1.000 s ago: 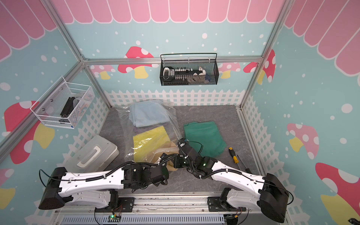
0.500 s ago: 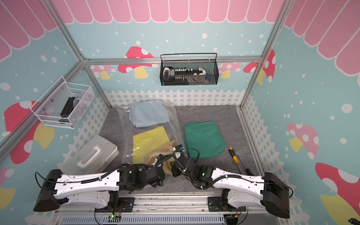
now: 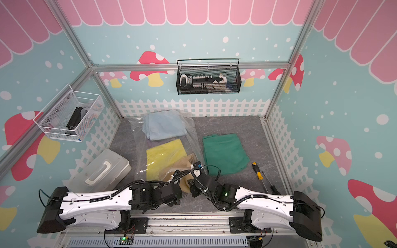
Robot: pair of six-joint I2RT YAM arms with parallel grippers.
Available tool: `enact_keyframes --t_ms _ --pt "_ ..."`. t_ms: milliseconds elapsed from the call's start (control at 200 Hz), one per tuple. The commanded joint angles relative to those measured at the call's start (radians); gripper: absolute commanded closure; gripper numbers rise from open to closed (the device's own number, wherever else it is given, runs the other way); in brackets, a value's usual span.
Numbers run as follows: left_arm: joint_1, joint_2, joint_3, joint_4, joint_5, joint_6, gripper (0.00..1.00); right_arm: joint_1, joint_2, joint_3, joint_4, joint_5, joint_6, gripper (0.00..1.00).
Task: Take the trousers out of the vacuum bag
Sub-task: Take out the trousers from the vacuum bag.
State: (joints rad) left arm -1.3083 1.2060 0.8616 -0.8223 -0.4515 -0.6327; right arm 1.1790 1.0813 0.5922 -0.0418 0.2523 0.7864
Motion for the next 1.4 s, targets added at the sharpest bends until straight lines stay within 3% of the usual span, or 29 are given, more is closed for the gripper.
enact_keyframes --t_ms 0,175,310,455,620,745,921,1201,1396 --pt "0.007 -0.003 0.0 0.052 -0.018 -0.034 1.0 0.015 -0.04 -0.016 0.022 0.034 0.022 0.71" --pt "0.007 -0.028 -0.027 0.053 0.0 -0.043 1.0 -0.03 -0.063 -0.028 0.0 0.039 0.064 0.65" --pt "0.001 -0.055 -0.057 0.054 0.003 -0.064 1.0 -0.127 -0.066 -0.051 0.003 -0.051 0.145 0.63" --pt "-0.005 -0.068 -0.082 0.07 0.003 -0.083 1.0 -0.218 -0.064 -0.063 0.026 -0.175 0.214 0.54" --pt "-0.006 -0.053 -0.083 0.077 0.001 -0.086 1.0 -0.286 -0.069 -0.068 0.031 -0.304 0.298 0.43" --pt "-0.009 -0.041 -0.08 0.078 0.001 -0.086 1.0 -0.325 -0.104 -0.078 -0.001 -0.34 0.355 0.41" --pt "-0.011 -0.036 -0.081 0.081 0.004 -0.085 1.0 -0.373 -0.151 -0.064 -0.101 -0.312 0.36 0.4" --pt "-0.011 -0.031 -0.078 0.08 -0.001 -0.086 1.0 -0.415 -0.128 -0.048 -0.11 -0.41 0.34 0.41" --pt "-0.011 -0.022 -0.074 0.082 -0.004 -0.083 1.0 -0.416 -0.134 -0.062 -0.154 -0.468 0.322 0.35"
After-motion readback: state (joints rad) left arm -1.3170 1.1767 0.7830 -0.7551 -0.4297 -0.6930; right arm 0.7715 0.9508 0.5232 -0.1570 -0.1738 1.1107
